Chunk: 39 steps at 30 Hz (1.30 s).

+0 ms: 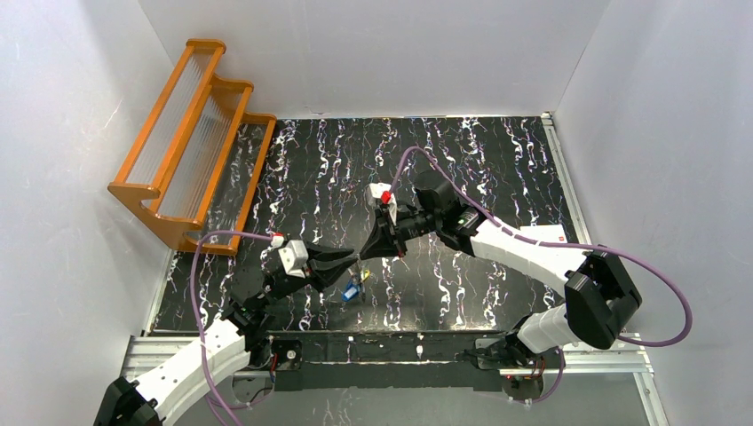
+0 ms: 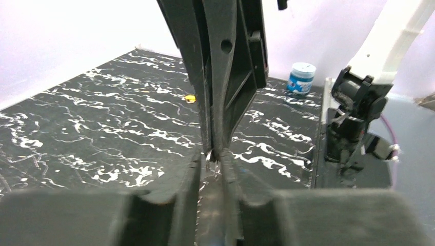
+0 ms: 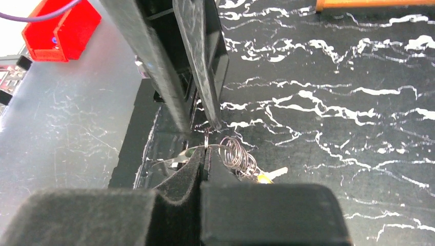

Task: Put the keys on the keyring

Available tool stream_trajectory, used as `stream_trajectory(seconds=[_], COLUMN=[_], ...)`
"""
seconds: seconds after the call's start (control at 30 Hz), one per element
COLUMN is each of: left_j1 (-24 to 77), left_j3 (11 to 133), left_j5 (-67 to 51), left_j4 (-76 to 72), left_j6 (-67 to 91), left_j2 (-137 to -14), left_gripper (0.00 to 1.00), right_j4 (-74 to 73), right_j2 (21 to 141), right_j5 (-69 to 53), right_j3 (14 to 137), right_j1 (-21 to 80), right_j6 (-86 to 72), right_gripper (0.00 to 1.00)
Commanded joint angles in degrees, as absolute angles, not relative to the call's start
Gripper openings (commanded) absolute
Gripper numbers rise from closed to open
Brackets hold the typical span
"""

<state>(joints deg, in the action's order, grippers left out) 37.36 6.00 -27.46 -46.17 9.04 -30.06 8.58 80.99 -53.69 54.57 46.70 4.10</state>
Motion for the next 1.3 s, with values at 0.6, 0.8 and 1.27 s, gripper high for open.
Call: stream_trajectory(seconds=[0.6, 0.8, 1.27], left_j1=[37.70, 37.70, 37.71], left_j3=[28.21, 28.25, 24.02], left_j5=[-29.46, -32.31, -36.77], left_j4=[-0.36, -1.26, -12.63], left_j6=[-15.57, -15.69, -10.71], left_j2=[-36.23, -39.22, -42.97], left_gripper=[0.47, 0.39, 0.16], right_j4=[-22.53, -22.59, -22.24], right_j2=[84.07, 85.43, 86.72], right_j5=[-39.52, -39.66, -38.82], right_j3=[68.61, 70.14, 71.02], right_j1=[48.59, 50.38, 52.12], right_j6=[20.05, 19.52, 18.81], right_gripper=[0.01, 0.01, 0.01])
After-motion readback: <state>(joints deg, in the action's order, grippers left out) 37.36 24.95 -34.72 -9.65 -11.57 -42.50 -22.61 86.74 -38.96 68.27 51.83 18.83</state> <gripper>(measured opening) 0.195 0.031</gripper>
